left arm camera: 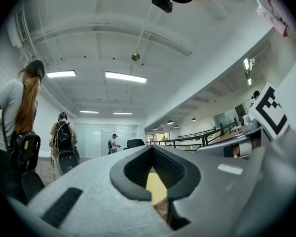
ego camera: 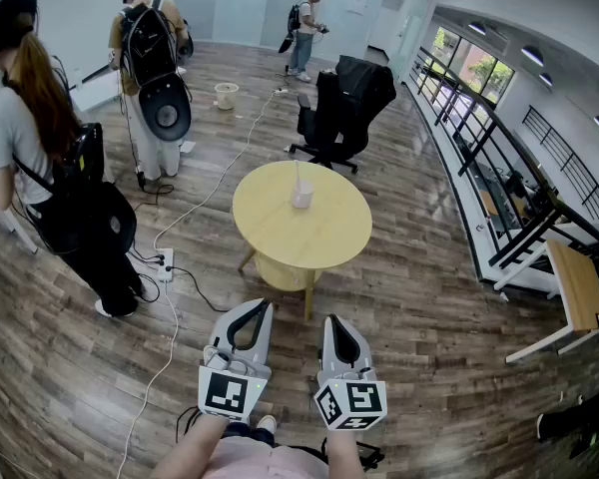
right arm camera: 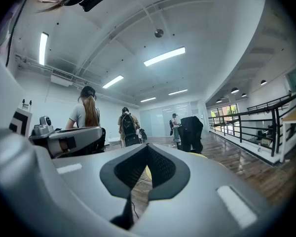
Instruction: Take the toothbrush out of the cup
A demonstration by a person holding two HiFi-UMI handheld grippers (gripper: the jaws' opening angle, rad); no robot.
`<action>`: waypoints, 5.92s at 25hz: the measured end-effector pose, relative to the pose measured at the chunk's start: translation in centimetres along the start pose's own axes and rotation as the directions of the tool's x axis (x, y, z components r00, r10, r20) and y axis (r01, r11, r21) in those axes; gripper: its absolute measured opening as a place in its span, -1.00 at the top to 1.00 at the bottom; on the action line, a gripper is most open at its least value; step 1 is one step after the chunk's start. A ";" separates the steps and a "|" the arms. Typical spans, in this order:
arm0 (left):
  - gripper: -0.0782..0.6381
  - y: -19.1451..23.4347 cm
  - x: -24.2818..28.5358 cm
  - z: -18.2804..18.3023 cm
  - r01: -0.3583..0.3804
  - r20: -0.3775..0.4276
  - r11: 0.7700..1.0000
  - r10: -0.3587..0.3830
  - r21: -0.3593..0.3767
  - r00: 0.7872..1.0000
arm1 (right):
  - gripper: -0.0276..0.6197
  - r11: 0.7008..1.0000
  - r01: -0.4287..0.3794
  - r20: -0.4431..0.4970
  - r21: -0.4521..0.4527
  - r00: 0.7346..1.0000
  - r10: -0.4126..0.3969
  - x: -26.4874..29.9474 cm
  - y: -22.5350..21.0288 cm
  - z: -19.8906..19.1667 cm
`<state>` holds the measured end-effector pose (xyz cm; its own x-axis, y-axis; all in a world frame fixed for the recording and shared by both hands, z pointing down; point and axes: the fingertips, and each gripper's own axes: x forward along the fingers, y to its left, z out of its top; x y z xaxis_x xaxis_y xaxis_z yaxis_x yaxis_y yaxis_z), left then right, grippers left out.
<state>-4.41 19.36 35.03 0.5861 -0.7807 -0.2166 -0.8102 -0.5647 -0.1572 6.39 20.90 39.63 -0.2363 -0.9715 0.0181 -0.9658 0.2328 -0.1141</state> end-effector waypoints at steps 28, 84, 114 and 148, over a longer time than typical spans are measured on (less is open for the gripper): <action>0.79 1.7 6.1 -2.7 -0.042 -0.014 0.999 0.042 -0.007 0.999 | 0.83 0.997 -0.071 0.046 0.021 0.996 0.070 4.7 -4.8 -0.2; 0.79 23.7 43.4 -20.2 -0.070 -0.135 0.996 0.062 -0.056 0.989 | 0.90 0.988 -0.152 -0.128 0.022 0.980 0.154 53.5 -18.4 -4.2; 0.79 27.9 46.4 -30.1 -0.147 -0.284 0.962 0.078 -0.229 0.956 | 0.85 0.995 -0.061 -0.424 -0.081 0.906 0.021 64.4 -22.1 -17.7; 0.79 21.7 43.7 -14.0 -0.037 -0.027 0.992 0.034 -0.120 0.999 | 0.85 0.992 -0.089 0.083 -0.094 0.992 0.097 45.3 -19.6 4.3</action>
<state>3.65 -30.76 35.67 0.5584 -0.8062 -0.1956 -0.8253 -0.5638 -0.0321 15.12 -27.83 38.42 -0.3191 -0.9447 -0.0755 -0.9467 0.3215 -0.0212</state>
